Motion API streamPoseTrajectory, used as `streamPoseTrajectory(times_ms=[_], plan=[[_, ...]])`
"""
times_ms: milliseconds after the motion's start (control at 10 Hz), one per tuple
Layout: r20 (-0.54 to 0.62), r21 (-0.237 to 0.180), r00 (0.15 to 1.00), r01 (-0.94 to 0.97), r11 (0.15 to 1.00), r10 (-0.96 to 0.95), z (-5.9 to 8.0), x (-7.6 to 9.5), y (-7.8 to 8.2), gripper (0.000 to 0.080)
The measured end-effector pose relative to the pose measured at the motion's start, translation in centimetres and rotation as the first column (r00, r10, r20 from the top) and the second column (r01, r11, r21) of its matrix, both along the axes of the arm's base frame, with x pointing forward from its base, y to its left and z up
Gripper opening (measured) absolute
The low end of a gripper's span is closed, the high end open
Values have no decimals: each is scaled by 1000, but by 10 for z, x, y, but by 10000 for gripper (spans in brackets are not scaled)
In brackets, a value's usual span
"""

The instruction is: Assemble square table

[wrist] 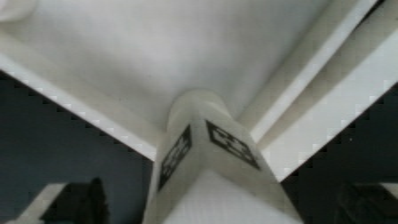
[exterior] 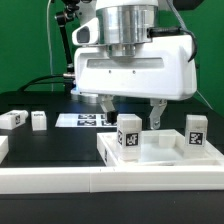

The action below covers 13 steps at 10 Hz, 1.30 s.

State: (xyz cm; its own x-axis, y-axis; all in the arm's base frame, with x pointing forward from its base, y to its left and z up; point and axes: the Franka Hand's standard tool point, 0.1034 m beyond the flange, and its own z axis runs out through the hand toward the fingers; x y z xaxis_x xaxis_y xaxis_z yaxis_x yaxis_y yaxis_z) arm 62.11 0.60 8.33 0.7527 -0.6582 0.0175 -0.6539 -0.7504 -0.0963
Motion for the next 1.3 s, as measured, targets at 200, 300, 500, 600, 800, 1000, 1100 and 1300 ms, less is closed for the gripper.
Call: streamPoseTrajectory(times_ms=[200,300,500,600,800,1000,1100,1300], plan=[[6,-15,984,-175,984,175,-2,-1,0,649],[11,-22,962,-273,962,273,-2,-1,2,649],[15,-33,914,-405,914,405,-2,-1,4,649],[17,-42,872,-488,872,489,-2,-1,4,649],[18,-52,823,-566,823,567,-2,-1,4,649],[12,-79,767,-639,765,642,-1,1,4,649],[4,-94,720,-691,717,694,-1,1,4,649],[2,-96,711,-699,708,703,-1,2,1,526]])
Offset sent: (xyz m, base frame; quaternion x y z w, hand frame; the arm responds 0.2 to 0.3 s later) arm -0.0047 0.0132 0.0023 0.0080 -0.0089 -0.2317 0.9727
